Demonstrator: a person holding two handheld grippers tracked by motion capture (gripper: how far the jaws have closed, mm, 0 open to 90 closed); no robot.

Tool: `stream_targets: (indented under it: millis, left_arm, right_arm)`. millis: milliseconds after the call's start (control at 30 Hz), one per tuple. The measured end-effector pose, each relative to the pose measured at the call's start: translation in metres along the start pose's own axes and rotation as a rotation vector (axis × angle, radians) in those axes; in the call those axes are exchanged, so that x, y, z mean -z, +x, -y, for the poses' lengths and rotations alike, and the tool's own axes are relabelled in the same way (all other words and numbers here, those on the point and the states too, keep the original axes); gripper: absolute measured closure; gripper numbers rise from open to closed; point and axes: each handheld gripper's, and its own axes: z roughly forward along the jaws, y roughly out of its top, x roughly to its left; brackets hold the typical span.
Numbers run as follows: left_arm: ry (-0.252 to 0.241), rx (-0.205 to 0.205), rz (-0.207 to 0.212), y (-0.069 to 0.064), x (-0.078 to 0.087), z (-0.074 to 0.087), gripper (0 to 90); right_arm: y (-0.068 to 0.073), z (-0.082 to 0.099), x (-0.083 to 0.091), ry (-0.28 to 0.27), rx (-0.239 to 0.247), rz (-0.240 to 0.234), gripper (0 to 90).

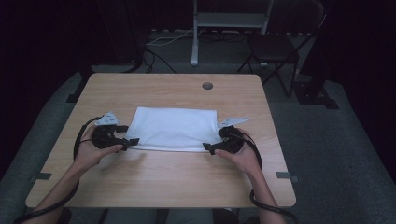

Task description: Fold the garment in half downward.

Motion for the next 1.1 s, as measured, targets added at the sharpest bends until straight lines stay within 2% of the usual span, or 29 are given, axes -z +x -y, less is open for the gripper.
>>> stream_targets:
  millis: [133,367,600,900,1100]
  left_arm:
    - [-0.03,0.019,-0.023,0.001,0.007,0.002,21.5]
    - [-0.046,0.049,-0.077,0.005,0.016,0.005,21.5]
    - [-0.054,0.055,-0.075,0.005,0.017,0.003,21.5]
    - [-0.051,0.034,-0.086,0.001,0.02,-0.006,21.5]
    - [-0.061,0.032,-0.089,0.001,0.022,-0.01,21.5]
  right_arm:
    - [0.002,0.002,0.005,-0.028,-0.018,0.015,13.3]
    - [0.006,0.005,0.012,-0.052,-0.029,0.03,13.3]
    - [0.007,0.007,0.02,-0.085,-0.041,0.029,13.2]
    - [0.006,0.011,0.032,-0.113,-0.053,0.034,13.3]
    - [0.007,0.009,0.039,-0.113,-0.053,0.036,13.2]
